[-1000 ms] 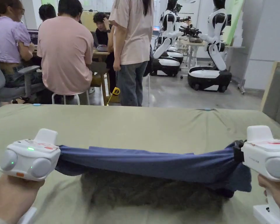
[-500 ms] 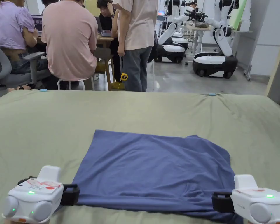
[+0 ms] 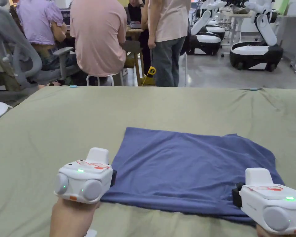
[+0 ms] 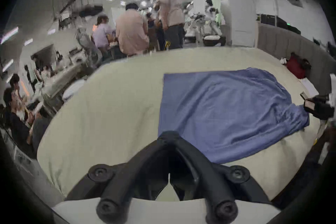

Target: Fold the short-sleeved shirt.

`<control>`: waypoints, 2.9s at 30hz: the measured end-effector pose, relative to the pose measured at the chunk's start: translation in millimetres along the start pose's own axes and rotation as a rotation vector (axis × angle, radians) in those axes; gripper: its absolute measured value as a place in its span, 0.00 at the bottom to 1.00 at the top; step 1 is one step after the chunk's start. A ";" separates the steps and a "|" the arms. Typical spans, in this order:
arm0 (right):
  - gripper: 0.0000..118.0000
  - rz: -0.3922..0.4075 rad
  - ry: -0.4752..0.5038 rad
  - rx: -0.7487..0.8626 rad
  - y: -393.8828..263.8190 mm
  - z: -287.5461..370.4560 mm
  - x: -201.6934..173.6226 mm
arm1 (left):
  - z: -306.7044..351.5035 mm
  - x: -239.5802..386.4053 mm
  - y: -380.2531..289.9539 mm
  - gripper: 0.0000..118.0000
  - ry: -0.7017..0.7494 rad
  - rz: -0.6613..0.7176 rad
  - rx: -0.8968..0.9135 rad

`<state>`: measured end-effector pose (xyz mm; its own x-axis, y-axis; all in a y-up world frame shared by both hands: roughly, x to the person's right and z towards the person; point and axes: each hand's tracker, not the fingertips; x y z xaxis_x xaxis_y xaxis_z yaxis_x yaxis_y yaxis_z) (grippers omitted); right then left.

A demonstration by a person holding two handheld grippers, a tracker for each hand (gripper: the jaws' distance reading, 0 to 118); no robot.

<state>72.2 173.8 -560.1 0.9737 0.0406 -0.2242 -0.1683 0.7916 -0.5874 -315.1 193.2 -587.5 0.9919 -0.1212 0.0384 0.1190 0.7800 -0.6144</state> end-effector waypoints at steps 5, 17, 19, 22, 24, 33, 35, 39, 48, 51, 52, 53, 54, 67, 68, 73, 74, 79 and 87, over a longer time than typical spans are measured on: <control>0.00 -0.026 -0.004 0.003 -3.7 6.5 15.8 | -33.6 -67.3 -4.9 0.10 -0.075 0.161 -0.234; 0.00 -0.045 -0.119 -0.064 -27.5 14.7 69.0 | -99.2 -56.0 -46.9 0.34 -0.119 0.229 -0.349; 0.00 -0.043 -0.149 -0.079 -29.7 17.5 78.4 | -97.3 -50.7 -46.0 0.04 -0.148 0.236 -0.344; 0.00 -0.065 -0.183 -0.085 -33.4 21.4 101.8 | -84.3 -40.4 -36.2 0.03 -0.090 0.153 -0.275; 0.01 -0.096 -0.189 -0.073 -38.0 23.6 117.3 | -72.9 -39.1 -31.3 0.03 -0.077 0.149 -0.227; 0.80 -0.113 -0.076 -0.179 -73.2 -15.1 136.7 | -45.7 -23.6 -24.8 0.03 -0.081 0.124 -0.195; 0.42 -0.136 0.039 -0.193 -75.1 -28.3 135.3 | -44.4 -21.1 -26.4 0.03 -0.079 0.124 -0.199; 0.03 -0.101 -0.020 -0.116 -67.3 -26.8 132.9 | -40.3 -23.3 -24.0 0.03 -0.077 0.127 -0.206; 0.03 -0.112 -0.085 -0.001 2.7 -19.6 141.0 | -54.9 -24.8 40.6 0.03 -0.049 0.124 -0.167; 0.03 -0.094 -0.119 -0.012 18.5 -44.5 147.7 | -83.8 -14.3 63.3 0.03 -0.031 0.126 -0.173; 0.03 -0.079 -0.127 -0.019 22.2 -57.2 149.5 | -97.4 -11.1 71.0 0.03 -0.023 0.127 -0.181; 0.03 -0.077 -0.135 -0.025 23.7 -64.7 150.8 | -108.3 -7.0 77.0 0.03 -0.016 0.124 -0.189; 0.03 -0.082 -0.149 -0.034 25.0 -76.1 156.1 | -121.5 -1.5 83.0 0.03 -0.009 0.122 -0.197; 0.95 -0.127 -0.241 -0.045 18.6 -101.3 164.7 | -141.7 23.7 81.6 0.83 0.113 0.209 -0.079; 0.95 -0.137 -0.236 0.000 20.2 -92.0 157.6 | -127.9 27.9 78.8 0.85 0.112 0.223 -0.033; 0.91 -0.110 -0.135 0.146 29.4 -51.3 80.9 | -69.3 86.1 51.8 0.76 -0.048 0.147 0.216; 0.89 -0.088 -0.122 0.167 31.6 -51.1 64.6 | -61.4 100.8 47.0 0.73 -0.052 0.099 0.243; 0.14 -0.034 -0.104 0.223 28.6 -34.9 20.7 | -33.3 135.8 31.1 0.13 -0.076 0.013 0.333; 0.00 -0.025 -0.097 0.236 22.2 -26.1 20.8 | -73.3 58.5 36.9 0.00 -0.089 0.171 0.057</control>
<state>84.7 176.3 -598.1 0.9892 0.0685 -0.1292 -0.1143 0.9132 -0.3911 -255.9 169.9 -665.7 0.9976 0.0692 0.0083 -0.0520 0.8184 -0.5722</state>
